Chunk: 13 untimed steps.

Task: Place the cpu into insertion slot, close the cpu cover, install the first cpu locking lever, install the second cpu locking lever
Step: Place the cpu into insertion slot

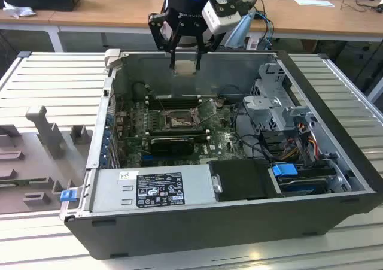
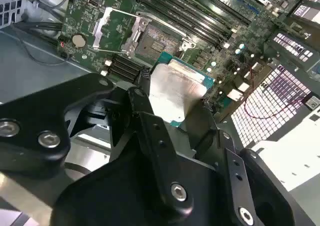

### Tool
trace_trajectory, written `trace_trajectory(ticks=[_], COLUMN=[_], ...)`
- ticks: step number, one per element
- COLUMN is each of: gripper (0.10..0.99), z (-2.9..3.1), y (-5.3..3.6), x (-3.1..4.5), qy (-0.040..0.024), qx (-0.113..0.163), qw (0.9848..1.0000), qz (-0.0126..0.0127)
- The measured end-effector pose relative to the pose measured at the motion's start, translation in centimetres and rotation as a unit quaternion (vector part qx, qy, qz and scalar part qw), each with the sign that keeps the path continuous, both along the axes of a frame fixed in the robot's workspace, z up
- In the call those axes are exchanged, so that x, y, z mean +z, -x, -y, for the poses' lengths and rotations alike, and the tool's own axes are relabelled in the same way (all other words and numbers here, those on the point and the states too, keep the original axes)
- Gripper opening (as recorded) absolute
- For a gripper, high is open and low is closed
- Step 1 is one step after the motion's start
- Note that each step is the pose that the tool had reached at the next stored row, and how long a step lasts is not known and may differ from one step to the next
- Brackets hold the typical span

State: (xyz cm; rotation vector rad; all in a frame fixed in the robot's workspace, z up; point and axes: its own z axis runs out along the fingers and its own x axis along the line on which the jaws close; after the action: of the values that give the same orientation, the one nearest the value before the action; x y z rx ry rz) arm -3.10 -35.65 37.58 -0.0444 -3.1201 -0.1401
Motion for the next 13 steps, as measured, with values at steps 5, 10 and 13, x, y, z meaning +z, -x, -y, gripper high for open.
trace_trajectory(ticks=[5, 10, 13], gripper=[0.525, 0.525, 0.525], z=[0.0, 0.0, 0.0], y=[0.0, 0.0, 0.0], x=[-0.06, -0.13, -0.52], qy=[0.0, 0.0, 0.0003], qx=[-0.068, -0.114, -0.116], qw=[0.9977, 0.9935, 0.9932], qz=[0.0, 0.0, 0.0])
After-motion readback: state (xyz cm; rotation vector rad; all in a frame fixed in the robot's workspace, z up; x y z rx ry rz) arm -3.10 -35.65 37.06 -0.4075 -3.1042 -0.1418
